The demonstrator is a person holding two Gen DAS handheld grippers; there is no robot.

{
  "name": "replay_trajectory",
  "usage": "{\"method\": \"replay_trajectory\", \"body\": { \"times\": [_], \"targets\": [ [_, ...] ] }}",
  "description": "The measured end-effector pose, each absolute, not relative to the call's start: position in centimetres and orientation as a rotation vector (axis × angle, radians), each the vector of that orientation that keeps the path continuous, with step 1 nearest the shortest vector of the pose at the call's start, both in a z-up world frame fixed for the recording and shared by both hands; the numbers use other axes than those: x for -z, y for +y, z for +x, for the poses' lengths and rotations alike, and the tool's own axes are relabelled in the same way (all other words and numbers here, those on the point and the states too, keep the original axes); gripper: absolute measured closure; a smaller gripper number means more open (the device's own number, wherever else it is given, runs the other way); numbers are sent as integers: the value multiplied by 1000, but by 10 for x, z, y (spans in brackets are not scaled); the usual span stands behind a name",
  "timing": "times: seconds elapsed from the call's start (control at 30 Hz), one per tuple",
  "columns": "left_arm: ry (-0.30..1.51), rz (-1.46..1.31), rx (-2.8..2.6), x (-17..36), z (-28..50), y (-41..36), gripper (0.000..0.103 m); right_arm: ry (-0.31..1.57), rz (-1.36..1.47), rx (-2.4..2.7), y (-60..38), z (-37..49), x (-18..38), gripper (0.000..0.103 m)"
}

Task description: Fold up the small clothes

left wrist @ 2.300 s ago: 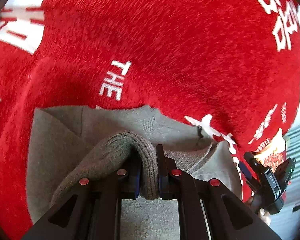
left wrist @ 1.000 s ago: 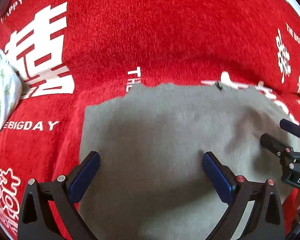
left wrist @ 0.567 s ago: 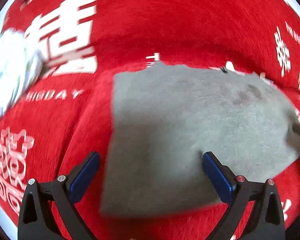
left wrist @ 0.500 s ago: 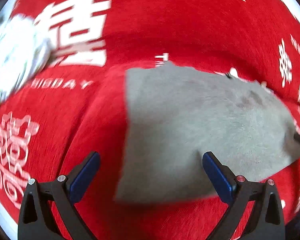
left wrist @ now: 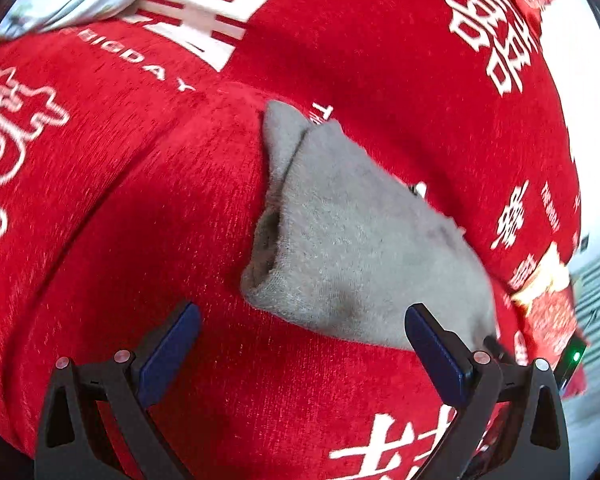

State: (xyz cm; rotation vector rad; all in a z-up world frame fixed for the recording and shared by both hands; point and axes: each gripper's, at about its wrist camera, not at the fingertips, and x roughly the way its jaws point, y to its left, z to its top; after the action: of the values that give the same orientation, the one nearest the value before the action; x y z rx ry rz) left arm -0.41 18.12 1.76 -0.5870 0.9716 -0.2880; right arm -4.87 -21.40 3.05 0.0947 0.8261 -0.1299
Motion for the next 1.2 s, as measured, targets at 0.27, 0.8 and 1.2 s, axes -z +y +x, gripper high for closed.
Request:
{"method": "replay_trajectory", "body": {
  "times": [0.27, 0.8, 1.2],
  "targets": [
    [908, -697, 239, -14, 5, 172, 1, 840, 97, 79, -189, -47, -25, 15],
    [950, -799, 395, 14, 27, 166, 95, 895, -63, -163, -61, 77, -72, 15],
    [955, -655, 388, 1, 29, 156, 95, 1178, -244, -273, 89, 188, 4, 16]
  ]
}}
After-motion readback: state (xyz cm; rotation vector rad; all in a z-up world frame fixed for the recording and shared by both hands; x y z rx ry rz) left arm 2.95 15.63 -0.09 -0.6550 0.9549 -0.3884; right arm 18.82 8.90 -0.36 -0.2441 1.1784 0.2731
